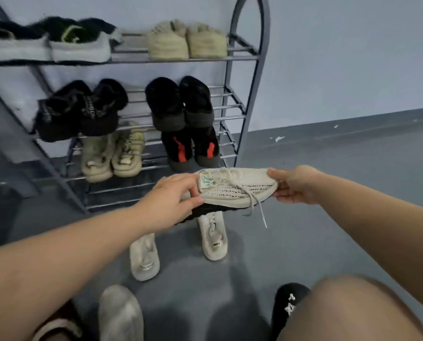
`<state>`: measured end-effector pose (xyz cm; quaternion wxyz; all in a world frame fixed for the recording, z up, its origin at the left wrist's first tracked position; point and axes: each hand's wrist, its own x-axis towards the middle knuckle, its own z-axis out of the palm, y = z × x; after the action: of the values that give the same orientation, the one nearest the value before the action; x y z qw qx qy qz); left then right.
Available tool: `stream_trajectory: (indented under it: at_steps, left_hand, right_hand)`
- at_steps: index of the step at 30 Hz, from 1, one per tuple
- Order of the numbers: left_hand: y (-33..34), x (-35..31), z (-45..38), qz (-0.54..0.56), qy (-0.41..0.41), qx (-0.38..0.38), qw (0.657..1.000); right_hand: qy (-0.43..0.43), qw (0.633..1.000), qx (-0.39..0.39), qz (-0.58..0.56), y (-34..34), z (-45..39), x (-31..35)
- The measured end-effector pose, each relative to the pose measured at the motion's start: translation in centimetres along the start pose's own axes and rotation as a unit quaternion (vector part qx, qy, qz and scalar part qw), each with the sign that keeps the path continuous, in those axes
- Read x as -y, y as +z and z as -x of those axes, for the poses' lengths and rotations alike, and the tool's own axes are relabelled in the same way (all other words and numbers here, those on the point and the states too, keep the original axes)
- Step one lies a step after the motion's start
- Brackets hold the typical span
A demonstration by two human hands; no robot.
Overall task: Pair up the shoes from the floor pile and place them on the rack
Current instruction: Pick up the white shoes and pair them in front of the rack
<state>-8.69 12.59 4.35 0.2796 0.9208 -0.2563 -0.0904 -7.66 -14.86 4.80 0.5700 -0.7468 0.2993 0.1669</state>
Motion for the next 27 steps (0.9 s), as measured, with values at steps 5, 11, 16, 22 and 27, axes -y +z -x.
stream_trajectory:
  at_steps: [5,11,16,22,27]
  left_hand:
    - [-4.9,1.1,6.1,0.022,-0.056,-0.021,0.998]
    - [-4.9,0.4,8.7,0.021,-0.062,-0.013,0.998]
    - [-4.5,-1.2,9.2,0.034,-0.06,-0.017,0.997]
    - [-4.9,-1.8,9.4,0.117,-0.103,-0.084,0.984]
    - [-4.1,-2.4,8.8,0.155,-0.115,-0.126,0.973]
  right_hand:
    - [-0.019,1.0,0.006,0.016,5.2,5.7,2.9]
    - [0.003,1.0,-0.013,0.027,8.4,8.0,0.0]
    - [-0.009,0.999,-0.041,-0.026,7.7,9.5,0.3]
    - [0.007,0.975,0.043,-0.219,10.4,11.4,1.4]
    - [0.01,0.975,0.116,-0.191,12.8,12.6,1.5]
